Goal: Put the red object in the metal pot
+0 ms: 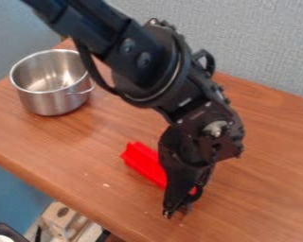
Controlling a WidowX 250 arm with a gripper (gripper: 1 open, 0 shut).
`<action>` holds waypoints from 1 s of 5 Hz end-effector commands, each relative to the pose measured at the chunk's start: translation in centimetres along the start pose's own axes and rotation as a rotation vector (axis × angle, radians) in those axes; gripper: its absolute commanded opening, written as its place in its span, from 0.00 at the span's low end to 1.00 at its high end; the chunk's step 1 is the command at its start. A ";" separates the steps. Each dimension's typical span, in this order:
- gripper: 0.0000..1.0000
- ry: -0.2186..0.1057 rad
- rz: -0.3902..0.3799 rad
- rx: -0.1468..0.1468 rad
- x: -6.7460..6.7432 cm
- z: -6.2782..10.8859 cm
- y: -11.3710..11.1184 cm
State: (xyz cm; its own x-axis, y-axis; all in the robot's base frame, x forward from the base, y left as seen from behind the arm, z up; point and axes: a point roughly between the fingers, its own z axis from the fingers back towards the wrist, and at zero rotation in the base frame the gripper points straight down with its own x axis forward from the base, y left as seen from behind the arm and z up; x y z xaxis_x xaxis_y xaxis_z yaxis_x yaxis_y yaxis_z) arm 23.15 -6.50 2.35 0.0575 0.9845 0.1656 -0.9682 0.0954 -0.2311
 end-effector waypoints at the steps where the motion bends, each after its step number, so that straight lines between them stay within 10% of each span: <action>1: 0.00 -0.029 0.019 0.053 0.2 -1.2 1.2; 5: 0.00 -0.039 0.069 0.062 0.6 -0.9 1.4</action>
State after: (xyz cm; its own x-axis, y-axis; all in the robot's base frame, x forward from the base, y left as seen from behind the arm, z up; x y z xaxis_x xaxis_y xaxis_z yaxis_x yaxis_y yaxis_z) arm 22.70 -6.39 2.13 -0.0094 0.9845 0.1751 -0.9756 0.0293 -0.2176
